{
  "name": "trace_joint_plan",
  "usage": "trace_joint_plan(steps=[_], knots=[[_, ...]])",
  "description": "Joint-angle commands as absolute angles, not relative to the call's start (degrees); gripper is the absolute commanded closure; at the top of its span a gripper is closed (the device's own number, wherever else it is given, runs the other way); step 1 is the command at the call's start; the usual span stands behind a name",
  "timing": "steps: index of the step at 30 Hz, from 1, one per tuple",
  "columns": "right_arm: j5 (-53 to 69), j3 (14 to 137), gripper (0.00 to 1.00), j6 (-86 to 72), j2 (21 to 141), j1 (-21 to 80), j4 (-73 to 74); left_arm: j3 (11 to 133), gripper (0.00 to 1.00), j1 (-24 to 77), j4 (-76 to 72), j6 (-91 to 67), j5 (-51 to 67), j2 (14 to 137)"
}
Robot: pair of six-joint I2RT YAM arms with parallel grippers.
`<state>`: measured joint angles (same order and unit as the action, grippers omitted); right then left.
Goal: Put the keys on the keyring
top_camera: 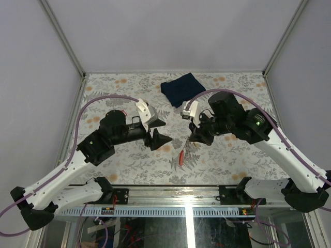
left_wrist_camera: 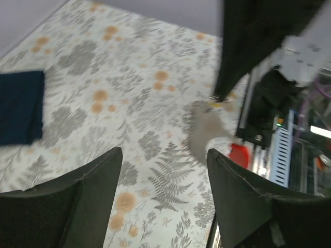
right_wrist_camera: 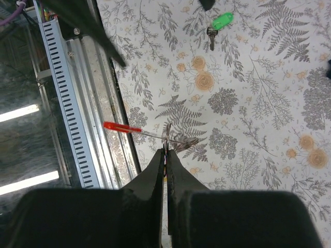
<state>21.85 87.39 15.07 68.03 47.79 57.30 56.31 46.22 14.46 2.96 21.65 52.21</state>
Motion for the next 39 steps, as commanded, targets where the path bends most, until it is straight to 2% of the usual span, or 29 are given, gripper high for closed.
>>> trace_joint_plan(steps=[1,6,18,25,39], knots=[[24.91,87.42,1.0,14.0,69.25,47.81,55.65,55.64,0.37,45.97,8.95,7.47,36.26,49.3],[28.08,88.23,1.0,14.45,70.27,47.81,54.3,54.1,0.45,45.97,7.12,9.71,41.74,48.5],[34.98,89.97,1.0,14.79,72.19,47.8,52.88,57.63,0.52,46.01,6.68,9.59,43.99,55.04],[35.23,89.48,1.0,14.42,72.2,47.77,52.0,58.78,0.69,46.13,6.92,9.49,46.66,56.97],[37.09,88.89,1.0,13.67,71.29,47.76,50.38,59.52,0.7,46.28,7.64,9.85,46.87,58.69]])
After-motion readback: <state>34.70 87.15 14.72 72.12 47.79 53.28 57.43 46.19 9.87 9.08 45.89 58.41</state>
